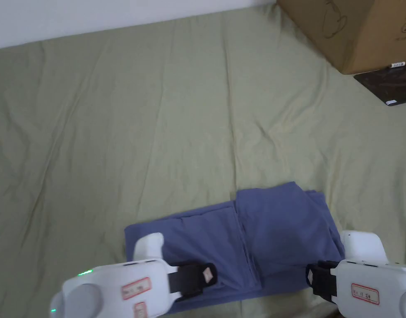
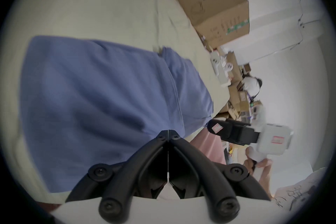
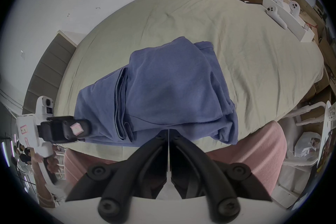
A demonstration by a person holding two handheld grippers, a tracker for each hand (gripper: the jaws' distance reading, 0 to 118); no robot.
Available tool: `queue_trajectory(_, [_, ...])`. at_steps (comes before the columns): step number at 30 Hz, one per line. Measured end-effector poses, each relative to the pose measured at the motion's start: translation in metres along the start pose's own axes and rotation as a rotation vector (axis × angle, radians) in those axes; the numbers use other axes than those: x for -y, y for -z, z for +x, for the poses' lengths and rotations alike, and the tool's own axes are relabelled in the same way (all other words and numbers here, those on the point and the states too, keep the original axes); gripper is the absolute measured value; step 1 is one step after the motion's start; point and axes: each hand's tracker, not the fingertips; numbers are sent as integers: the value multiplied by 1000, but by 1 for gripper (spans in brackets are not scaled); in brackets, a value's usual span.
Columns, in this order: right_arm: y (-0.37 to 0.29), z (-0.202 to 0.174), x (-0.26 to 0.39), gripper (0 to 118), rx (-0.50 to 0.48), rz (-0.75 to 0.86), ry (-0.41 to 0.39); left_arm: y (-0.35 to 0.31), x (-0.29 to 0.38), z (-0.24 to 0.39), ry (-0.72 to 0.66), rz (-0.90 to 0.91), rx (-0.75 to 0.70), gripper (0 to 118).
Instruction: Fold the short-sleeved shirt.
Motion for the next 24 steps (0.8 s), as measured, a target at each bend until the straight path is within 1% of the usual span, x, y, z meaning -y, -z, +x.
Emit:
queue_trajectory(3, [2,-5,-1,2,2,-6,-15,-45,-5,-35,-65,80,18,1])
queue_trajectory(4, [3,-7,-2,2,1,-8,-19,-55,-6,-48,-97,106,15,8])
queue_trajectory(5, [4,-9,-2,2,0,-10,-24,-64,-7,-64,-144,130,5,18])
queue_trajectory(6, [5,-12,-3,2,-1,-13,-32,-71,-7,-77,-185,131,-17,32])
queue_trajectory(7, [5,-15,-3,2,-2,-16,-39,-75,-7,-89,-218,138,-35,53])
queue_trajectory(9, [7,-22,-3,2,-7,-22,-56,-77,-6,-113,-261,151,11,86])
queue_trajectory(10, [8,-25,-4,2,-7,-27,-64,-75,-6,-121,-293,148,17,100])
queue_trajectory(11, [9,-29,-4,2,-8,-30,-74,-71,-7,-128,-319,132,25,104])
queue_trajectory(13, [9,-36,-5,2,-9,-32,-91,-62,-7,-137,-344,132,83,104])
queue_trajectory(14, [9,-39,-6,2,-11,-34,-96,-53,-8,-125,-346,149,142,104])
queue_trajectory(16, [10,-43,-7,2,-14,-36,-105,-40,-12,-126,-368,132,201,103])
queue_trajectory(17, [10,-46,-8,2,-13,-36,-109,-31,-16,-128,-378,104,245,97])
queue_trajectory(18, [10,-48,-8,2,-13,-35,-113,-26,-17,-130,-400,89,280,76])
queue_trajectory(19, [10,-50,-8,2,-12,-35,-116,-20,-18,-130,-419,81,290,22])
queue_trajectory(20, [10,-52,-9,2,-12,-36,-120,-13,-19,-130,-403,67,251,10])
queue_trajectory(21, [9,-54,-10,2,-11,-38,-126,-6,-20,-128,-359,3,129,10])
queue_trajectory(22, [9,-55,-10,2,-8,-37,-128,-10,-21,-123,-328,-15,81,10])
queue_trajectory(23, [8,-57,-10,2,-7,-37,-132,-15,-23,-126,-331,14,172,10])
queue_trajectory(24, [7,-58,-10,2,-6,-37,-136,-24,-25,-129,-375,26,230,10])
